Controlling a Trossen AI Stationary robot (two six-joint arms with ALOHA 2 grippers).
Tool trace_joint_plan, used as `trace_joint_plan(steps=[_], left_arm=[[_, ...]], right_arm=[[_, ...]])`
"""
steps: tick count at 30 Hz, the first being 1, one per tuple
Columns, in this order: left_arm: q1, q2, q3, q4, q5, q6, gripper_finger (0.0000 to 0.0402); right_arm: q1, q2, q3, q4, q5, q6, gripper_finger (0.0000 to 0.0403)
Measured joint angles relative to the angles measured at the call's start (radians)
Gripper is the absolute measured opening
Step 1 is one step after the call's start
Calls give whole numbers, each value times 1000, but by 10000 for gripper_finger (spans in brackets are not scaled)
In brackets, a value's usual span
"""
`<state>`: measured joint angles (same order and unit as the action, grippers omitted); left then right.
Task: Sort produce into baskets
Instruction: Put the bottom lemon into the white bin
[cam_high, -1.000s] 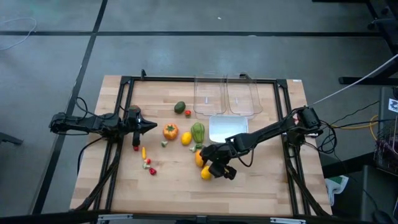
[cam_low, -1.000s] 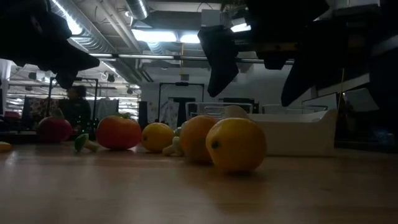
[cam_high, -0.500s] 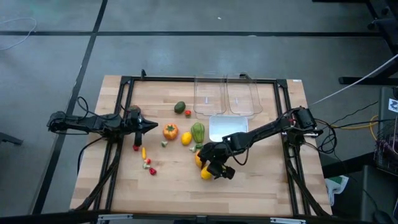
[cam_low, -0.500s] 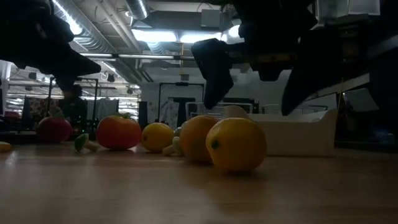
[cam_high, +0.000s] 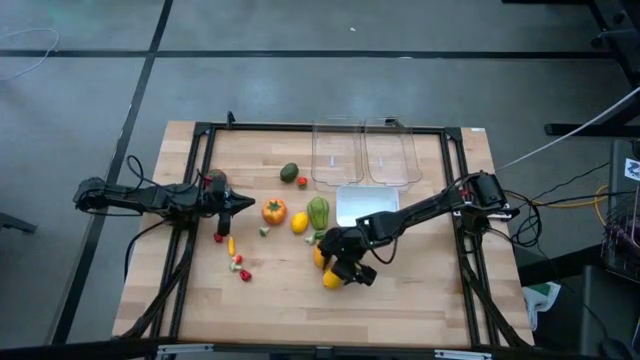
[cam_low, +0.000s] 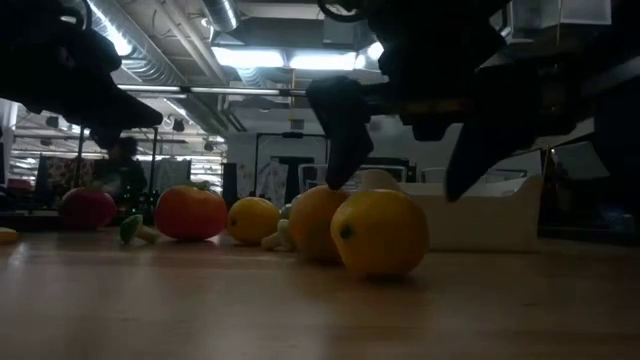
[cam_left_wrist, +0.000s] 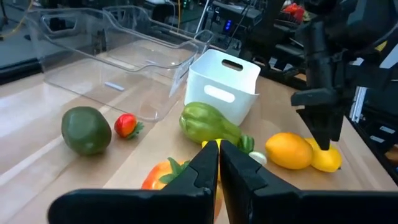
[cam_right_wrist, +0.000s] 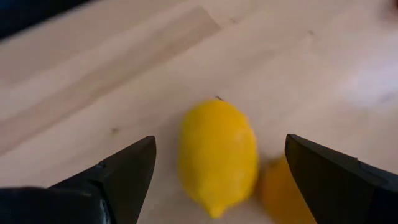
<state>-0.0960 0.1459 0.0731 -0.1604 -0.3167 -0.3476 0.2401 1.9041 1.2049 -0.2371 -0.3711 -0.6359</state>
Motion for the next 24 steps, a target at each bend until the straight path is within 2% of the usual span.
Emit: trace_joint_plan(steps=[4,13,24], left_arm=[[0,0,0,2,-37,6,13],[0,0,0,3,-44,-80,13],[0,0,0,4,-47,-127,13]], right_arm=[[1,0,0,1,67,2,353],[18,0,0,-23,72,-22,350],[22,12,-5,-11,38,-80,273]])
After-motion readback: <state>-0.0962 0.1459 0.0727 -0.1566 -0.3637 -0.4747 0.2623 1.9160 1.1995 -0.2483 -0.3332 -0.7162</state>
